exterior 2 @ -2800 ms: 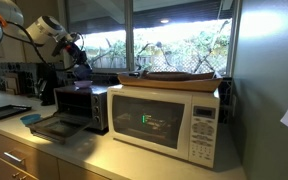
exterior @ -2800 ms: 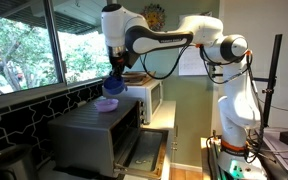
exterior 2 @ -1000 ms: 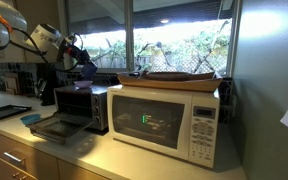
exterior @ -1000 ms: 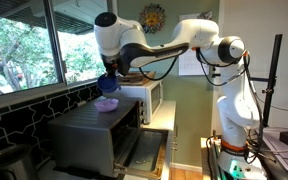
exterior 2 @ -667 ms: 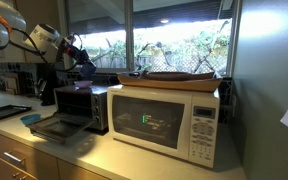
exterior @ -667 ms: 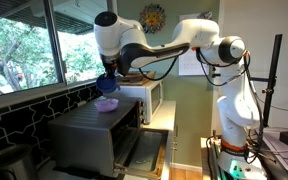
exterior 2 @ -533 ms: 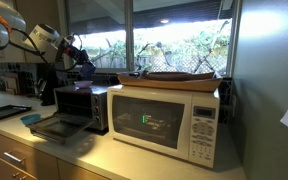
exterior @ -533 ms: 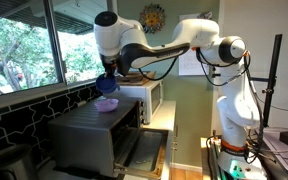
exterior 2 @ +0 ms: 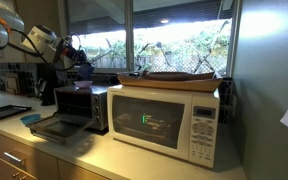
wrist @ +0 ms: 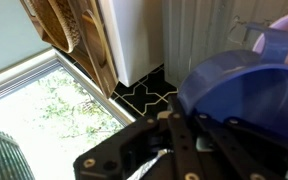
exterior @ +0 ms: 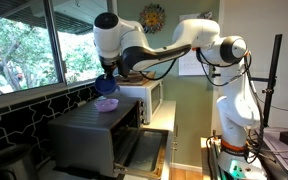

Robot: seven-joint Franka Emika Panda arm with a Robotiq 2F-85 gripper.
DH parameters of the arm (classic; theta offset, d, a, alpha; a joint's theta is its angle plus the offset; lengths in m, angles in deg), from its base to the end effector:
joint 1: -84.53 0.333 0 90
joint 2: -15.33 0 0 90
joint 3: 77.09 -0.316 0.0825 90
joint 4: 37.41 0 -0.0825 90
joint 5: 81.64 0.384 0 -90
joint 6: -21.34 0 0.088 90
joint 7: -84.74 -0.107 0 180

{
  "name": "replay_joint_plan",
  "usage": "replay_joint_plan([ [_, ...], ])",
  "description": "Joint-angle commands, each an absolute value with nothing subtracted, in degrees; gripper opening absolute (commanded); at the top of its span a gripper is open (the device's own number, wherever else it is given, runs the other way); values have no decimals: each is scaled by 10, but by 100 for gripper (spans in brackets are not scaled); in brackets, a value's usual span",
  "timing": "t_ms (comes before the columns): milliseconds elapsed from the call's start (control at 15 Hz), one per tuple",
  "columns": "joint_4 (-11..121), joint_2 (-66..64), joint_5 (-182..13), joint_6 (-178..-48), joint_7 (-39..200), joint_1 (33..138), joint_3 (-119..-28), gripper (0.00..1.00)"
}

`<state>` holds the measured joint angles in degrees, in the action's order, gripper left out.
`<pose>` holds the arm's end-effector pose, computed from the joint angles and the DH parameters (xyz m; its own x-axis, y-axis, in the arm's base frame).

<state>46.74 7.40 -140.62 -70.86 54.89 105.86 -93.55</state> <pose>0.5371 0.2866 0.6461 0.8458 0.3441 0.4077 -0.0752 -0.6796 0.7297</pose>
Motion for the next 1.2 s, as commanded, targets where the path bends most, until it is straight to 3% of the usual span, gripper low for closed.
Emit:
replay_joint_plan([
  [0,493,86,-1426,-723,564,1061,-938,1],
  [1133,514,90,-1462,-733,607,1066,-948,1],
])
